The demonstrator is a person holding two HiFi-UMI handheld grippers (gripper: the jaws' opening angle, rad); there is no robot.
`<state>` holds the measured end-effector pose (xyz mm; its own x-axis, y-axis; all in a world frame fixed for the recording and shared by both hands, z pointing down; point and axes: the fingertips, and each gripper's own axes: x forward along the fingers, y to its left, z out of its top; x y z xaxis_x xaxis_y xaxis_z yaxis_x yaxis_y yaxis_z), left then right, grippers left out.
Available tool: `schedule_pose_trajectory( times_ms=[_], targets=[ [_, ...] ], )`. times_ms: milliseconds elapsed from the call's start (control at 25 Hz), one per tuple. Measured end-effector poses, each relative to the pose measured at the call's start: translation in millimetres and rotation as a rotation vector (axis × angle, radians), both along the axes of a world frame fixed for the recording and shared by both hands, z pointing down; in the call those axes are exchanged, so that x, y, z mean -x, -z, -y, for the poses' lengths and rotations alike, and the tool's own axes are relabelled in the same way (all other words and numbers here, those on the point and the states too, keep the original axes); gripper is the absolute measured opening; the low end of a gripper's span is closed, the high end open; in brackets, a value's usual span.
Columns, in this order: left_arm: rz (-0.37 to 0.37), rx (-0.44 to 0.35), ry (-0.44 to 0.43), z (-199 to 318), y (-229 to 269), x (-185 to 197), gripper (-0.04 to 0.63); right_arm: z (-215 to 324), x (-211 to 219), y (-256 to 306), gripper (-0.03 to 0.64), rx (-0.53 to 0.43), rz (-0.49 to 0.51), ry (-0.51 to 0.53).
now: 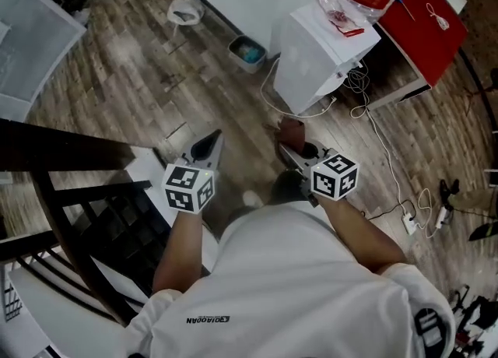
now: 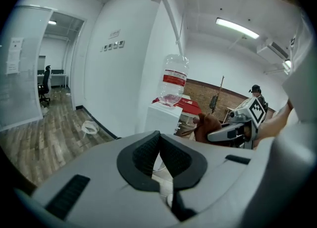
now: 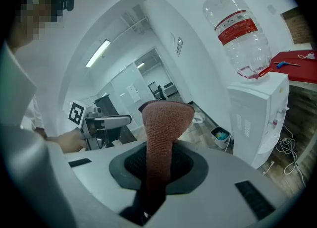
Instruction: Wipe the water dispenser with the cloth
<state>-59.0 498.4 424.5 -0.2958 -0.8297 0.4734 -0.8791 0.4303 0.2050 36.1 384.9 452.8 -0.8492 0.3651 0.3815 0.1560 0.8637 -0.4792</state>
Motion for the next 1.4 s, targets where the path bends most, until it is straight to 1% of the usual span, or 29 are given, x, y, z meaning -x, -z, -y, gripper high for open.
schedule_pose_trajectory(
  times_ms=[160,320,400,520,680,760,880,960,1040,1200,1400],
  targets=[
    [-0.003,-0.009,-0.041,-2,0,17,-0.011,-1,16,6,0.055,-0.009,0.013,-0.046],
    [0.003,-0.016,-0.067,10,2,51,-0.011,13,50,8,0.055,-0.007,0.032,-0.099],
    [0.009,-0.009,-0.098,19,0,66,-0.011,22,71,3,0.055,0.002,0.041,-0.127],
    [0.032,0.018,-0.149,38,-8,90,-0.011,48,105,-8,0.055,0.017,0.052,-0.158],
    [0.062,0.052,-0.197,69,-13,144,-0.011,91,158,-9,0.055,0.032,0.087,-0.222],
    [0.08,0.055,-0.232,87,-9,169,-0.011,108,178,-4,0.055,0.029,0.105,-0.253],
    [0.097,0.034,-0.281,123,0,195,-0.011,134,198,4,0.055,0.014,0.127,-0.288],
    [0.103,0.016,-0.316,151,5,208,-0.011,154,210,11,0.055,0.01,0.142,-0.325],
    [0.101,0.007,-0.363,176,8,212,-0.011,169,216,15,0.055,0.01,0.143,-0.361],
    [0.087,0.005,-0.46,214,6,217,-0.011,187,213,13,0.055,-0.001,0.102,-0.42],
    [0.071,-0.003,-0.549,255,-4,240,-0.011,210,220,1,0.055,0.003,0.055,-0.512]
  ],
)
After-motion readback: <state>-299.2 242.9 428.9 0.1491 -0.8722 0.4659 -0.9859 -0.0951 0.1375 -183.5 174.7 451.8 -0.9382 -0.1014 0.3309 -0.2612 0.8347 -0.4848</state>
